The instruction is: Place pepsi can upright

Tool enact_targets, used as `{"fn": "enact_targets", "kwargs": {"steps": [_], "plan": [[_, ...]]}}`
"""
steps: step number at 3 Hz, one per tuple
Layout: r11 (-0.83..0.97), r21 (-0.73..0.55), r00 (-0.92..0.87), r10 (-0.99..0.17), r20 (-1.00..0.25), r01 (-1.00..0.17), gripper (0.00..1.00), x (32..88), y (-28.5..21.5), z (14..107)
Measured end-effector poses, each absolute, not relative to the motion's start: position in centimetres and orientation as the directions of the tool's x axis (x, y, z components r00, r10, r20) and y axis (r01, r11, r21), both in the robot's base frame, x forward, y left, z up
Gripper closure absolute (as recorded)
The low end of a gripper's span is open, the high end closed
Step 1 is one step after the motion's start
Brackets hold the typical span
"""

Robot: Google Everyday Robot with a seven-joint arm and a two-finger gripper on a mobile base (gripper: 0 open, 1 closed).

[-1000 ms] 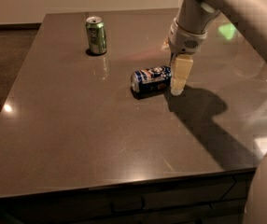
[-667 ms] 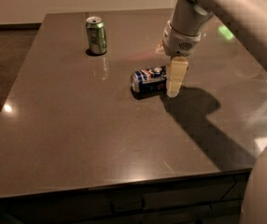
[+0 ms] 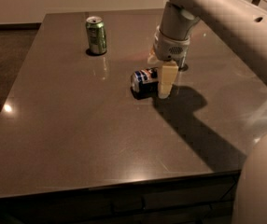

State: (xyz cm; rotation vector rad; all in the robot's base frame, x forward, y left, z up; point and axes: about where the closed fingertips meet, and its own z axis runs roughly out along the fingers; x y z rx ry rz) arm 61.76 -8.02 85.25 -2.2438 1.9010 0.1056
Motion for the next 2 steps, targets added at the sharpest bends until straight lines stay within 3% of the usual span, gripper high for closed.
{"fn": "enact_targets", "kwargs": {"steps": [2], "plan": [[-0.221, -0.146, 0.24, -0.963, -0.125, -0.964, 0.64, 61.96, -7.66, 86.1]]}}
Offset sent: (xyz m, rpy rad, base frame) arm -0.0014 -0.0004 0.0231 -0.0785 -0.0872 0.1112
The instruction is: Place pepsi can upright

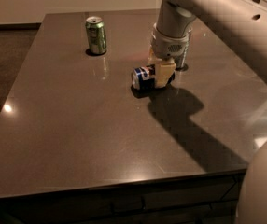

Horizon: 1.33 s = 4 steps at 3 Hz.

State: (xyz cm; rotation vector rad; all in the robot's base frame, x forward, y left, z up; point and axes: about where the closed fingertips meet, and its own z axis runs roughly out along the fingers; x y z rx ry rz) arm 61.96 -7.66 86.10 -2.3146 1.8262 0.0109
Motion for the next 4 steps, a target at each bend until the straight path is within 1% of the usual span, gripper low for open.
{"fn": "enact_targets", "kwargs": {"steps": [1, 2, 3, 4], "plan": [[-0.301, -0.226, 0.328, -0.94, -0.093, -0.926, 0.88, 61.8, -7.4, 88.2], [-0.425, -0.347, 0.463, -0.886, -0.033, -0.836, 1.0, 62.1, -7.0, 91.0], [-0.547, -0.475, 0.597, -0.801, 0.055, -0.69, 1.0, 63.0, -6.5, 93.4], [-0.653, -0.552, 0.691, -0.7, 0.18, -0.518, 1.0, 63.9, -5.9, 94.9]]}}
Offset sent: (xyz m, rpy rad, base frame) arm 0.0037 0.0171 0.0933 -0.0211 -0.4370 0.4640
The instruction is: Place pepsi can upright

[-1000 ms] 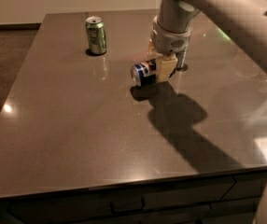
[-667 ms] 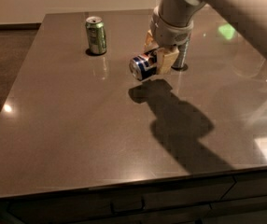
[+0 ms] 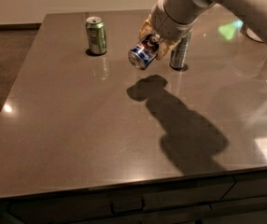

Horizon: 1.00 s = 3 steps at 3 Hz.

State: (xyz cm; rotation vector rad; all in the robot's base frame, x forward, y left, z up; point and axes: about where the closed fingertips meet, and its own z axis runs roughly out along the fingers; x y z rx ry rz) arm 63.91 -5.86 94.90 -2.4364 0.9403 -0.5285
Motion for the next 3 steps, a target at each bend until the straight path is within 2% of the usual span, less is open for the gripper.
{"fn": "enact_targets", "kwargs": {"steps": [1, 3], "plan": [[-0.738, -0.571, 0.728, -0.604, 0.324, -0.359, 1.0, 64.41, -5.65, 96.15], [-0.783, -0.536, 0.73, -0.562, 0.39, -0.316, 1.0, 64.58, -5.49, 96.35]]}}
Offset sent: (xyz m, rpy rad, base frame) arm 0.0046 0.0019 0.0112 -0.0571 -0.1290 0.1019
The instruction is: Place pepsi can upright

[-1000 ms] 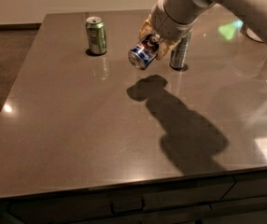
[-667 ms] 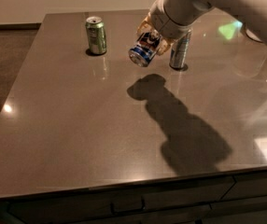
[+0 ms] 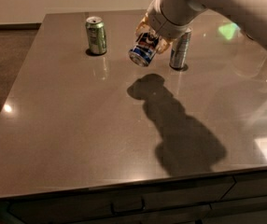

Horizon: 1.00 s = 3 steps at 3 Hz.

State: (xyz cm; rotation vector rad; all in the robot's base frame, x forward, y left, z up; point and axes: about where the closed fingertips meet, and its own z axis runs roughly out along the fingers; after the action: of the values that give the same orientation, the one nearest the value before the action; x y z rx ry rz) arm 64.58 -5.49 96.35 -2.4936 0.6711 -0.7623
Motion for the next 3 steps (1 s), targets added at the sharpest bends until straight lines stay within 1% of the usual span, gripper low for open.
{"fn": "enact_targets", "kwargs": {"steps": [1, 2, 3], "plan": [[-0.866, -0.452, 0.724, -0.451, 0.523, -0.214, 1.0, 65.2, -5.0, 96.6], [-0.936, -0.347, 0.704, -0.291, 0.648, -0.067, 1.0, 66.0, -4.3, 96.6], [-0.963, -0.238, 0.652, -0.102, 0.751, 0.123, 1.0, 66.1, -2.9, 96.2]]}}
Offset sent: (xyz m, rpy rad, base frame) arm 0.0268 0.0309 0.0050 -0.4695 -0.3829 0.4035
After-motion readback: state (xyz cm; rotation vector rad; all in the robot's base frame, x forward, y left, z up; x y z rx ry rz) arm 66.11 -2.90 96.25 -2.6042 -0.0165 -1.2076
